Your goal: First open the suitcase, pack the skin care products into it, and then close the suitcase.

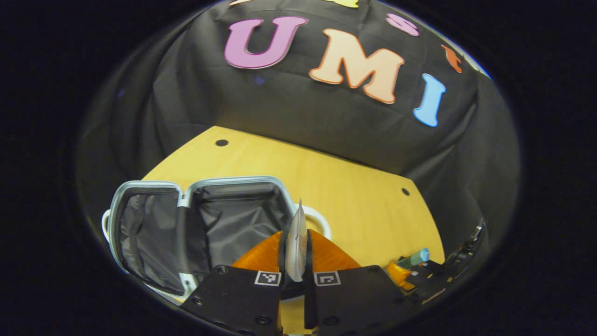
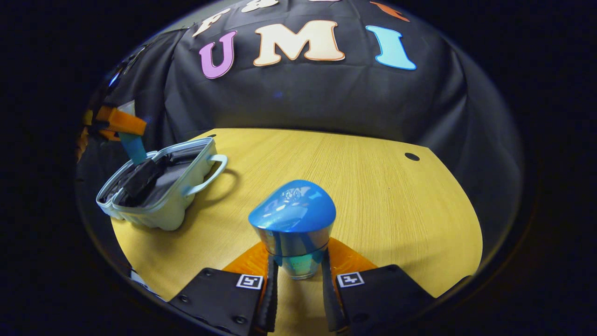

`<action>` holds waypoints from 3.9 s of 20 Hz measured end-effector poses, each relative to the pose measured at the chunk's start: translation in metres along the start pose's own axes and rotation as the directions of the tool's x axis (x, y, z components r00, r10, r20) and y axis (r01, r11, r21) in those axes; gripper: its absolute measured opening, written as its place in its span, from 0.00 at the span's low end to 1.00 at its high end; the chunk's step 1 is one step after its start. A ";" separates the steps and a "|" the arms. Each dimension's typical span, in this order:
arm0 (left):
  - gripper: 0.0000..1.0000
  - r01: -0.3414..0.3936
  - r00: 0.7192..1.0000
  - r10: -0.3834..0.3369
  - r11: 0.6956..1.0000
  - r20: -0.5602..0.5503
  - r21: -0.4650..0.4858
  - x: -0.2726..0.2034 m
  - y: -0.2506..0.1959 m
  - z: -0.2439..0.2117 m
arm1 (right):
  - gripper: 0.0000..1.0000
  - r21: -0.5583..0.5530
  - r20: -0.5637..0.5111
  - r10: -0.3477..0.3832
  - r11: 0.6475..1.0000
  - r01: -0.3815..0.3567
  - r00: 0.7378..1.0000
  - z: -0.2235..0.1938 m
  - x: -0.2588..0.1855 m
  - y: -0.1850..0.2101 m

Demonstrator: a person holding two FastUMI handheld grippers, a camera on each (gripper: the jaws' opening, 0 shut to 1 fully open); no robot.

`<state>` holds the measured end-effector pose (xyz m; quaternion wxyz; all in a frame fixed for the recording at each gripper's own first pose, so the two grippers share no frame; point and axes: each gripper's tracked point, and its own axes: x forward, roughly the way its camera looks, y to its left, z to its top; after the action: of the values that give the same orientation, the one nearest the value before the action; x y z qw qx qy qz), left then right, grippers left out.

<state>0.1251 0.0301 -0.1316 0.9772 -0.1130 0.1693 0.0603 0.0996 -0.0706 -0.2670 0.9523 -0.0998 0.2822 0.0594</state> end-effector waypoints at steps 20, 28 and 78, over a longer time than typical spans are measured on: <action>0.33 -0.028 0.888 -0.023 0.994 -0.460 -0.103 0.032 0.098 -0.105 | 0.42 -0.025 -0.086 0.268 0.962 -0.271 0.960 0.096 -0.020 0.232; 0.97 -0.033 0.958 -0.018 0.984 -0.285 -0.174 -0.020 0.126 -0.038 | 0.39 -0.042 -0.215 0.289 0.952 -0.305 0.933 0.070 0.028 0.279; 0.05 -0.323 0.925 0.140 0.777 -0.352 -0.540 -0.071 0.428 -0.069 | 0.98 0.185 0.124 -0.053 0.982 0.029 0.991 0.135 -0.094 0.156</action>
<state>-0.0304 0.4219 -0.2561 0.8423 -0.3957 0.2974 0.2132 0.0657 0.1057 -0.1290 0.9746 -0.0140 0.2226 0.0199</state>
